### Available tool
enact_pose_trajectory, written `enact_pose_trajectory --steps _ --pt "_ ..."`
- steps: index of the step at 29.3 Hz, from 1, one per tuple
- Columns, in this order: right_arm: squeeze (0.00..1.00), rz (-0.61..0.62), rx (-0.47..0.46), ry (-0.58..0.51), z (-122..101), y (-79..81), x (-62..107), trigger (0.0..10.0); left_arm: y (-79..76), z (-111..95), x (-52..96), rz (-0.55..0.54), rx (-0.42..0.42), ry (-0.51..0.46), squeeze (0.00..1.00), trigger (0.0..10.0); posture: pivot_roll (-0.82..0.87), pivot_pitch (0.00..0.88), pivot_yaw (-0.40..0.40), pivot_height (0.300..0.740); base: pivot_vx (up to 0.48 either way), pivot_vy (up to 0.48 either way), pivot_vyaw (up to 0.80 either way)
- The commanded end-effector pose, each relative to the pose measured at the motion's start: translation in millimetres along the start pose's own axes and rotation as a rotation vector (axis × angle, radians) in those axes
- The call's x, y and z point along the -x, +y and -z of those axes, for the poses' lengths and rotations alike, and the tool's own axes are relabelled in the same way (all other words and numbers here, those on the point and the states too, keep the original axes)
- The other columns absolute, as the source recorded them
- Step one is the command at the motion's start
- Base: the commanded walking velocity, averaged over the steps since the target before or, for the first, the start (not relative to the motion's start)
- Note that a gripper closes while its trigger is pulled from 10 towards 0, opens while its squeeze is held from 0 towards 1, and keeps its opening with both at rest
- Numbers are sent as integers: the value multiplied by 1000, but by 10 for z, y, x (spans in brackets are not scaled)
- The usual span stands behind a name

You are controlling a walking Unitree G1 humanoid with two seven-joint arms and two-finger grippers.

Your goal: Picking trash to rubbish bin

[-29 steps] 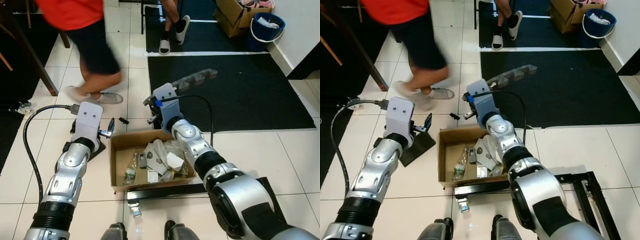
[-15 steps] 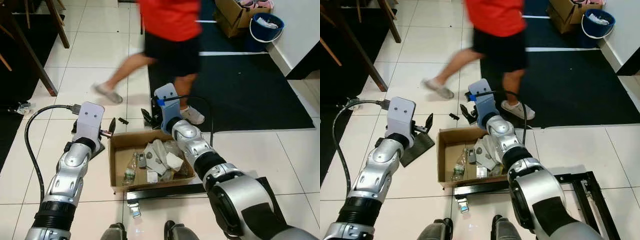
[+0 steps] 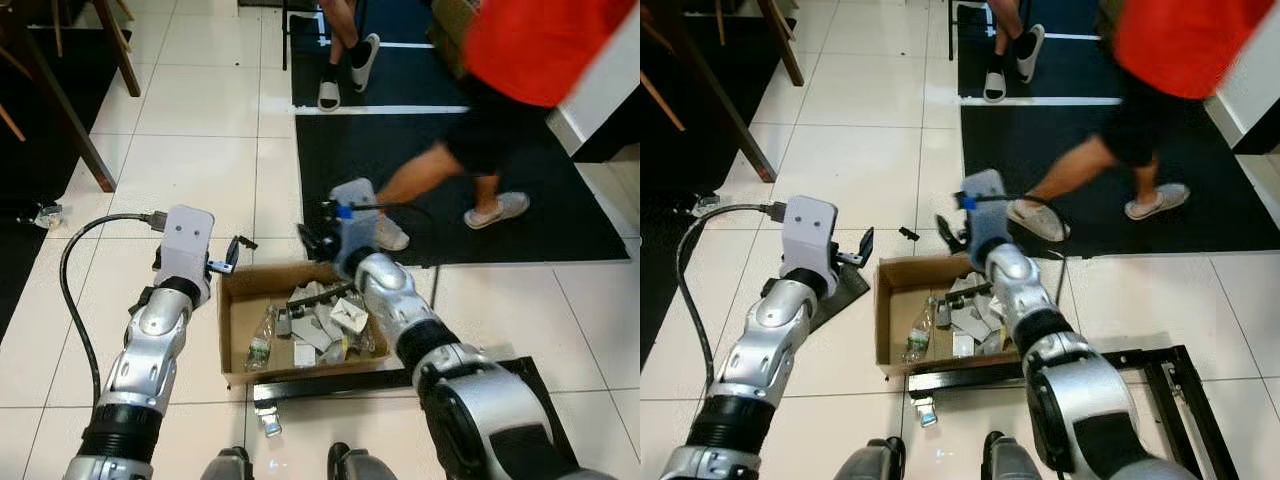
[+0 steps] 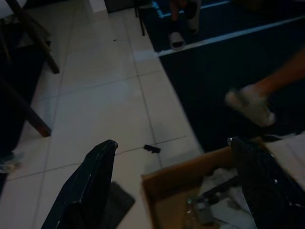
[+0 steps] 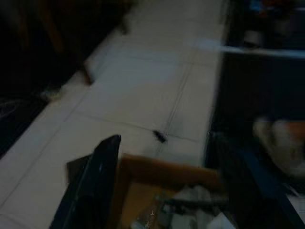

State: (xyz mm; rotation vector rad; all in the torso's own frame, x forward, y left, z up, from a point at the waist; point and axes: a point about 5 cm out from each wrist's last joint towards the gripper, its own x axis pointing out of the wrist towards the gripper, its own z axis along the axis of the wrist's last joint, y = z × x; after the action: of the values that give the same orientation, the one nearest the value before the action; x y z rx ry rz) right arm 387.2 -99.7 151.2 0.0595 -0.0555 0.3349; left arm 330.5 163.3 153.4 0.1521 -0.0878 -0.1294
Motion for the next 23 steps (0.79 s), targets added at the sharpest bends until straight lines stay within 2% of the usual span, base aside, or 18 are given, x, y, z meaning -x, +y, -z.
enact_pose_trajectory --steps 1,2,3,4,5,6,8,13,17,21,22,23 --pt "0 66 -44 -6 89 -113 93 10000 -108 71 73 57 16 0 0 10000 29 209 3 740 0 0 0" --pt "0 126 -60 -12 170 -236 203 10000 -190 66 124 102 39 -21 0 10000 21 188 8 740 0 0 0" --pt "0 126 -60 -12 170 -236 203 10000 -190 66 124 102 39 -21 0 10000 21 188 8 740 0 0 0" --pt "0 165 -68 -15 225 -314 285 10000 -245 61 164 131 57 -37 0 10000 19 180 10 740 0 0 0" --pt "0 268 -72 -32 331 -507 520 10000 -325 71 256 174 92 -57 0 10000 5 134 17 740 0 0 0" --pt "0 268 -72 -32 331 -507 520 10000 -325 71 256 174 92 -57 0 10000 5 134 17 740 0 0 0" --pt "0 319 -60 -74 351 -613 747 10000 -335 86 297 177 119 -62 0 10000 -1 132 17 740 0 0 0" --pt "0 324 -10 -112 336 -639 1090 10000 -354 64 285 123 156 -74 0 10000 -27 112 9 740 0 0 0" --pt "0 294 -8 -90 329 -571 1123 10000 -445 42 267 160 151 -81 0 10000 -30 121 3 740 0 0 0" --pt "0 270 3 -82 296 -457 1070 10000 -478 36 225 158 147 -72 0 10000 -30 107 2 740 0 0 0" --pt "0 241 51 -65 276 -386 1010 10000 -495 16 198 154 154 -80 0 10000 -29 105 -11 740 0 0 0" --pt "0 241 51 -65 276 -386 1010 10000 -495 16 198 154 154 -80 0 10000 -29 105 -11 740 0 0 0"
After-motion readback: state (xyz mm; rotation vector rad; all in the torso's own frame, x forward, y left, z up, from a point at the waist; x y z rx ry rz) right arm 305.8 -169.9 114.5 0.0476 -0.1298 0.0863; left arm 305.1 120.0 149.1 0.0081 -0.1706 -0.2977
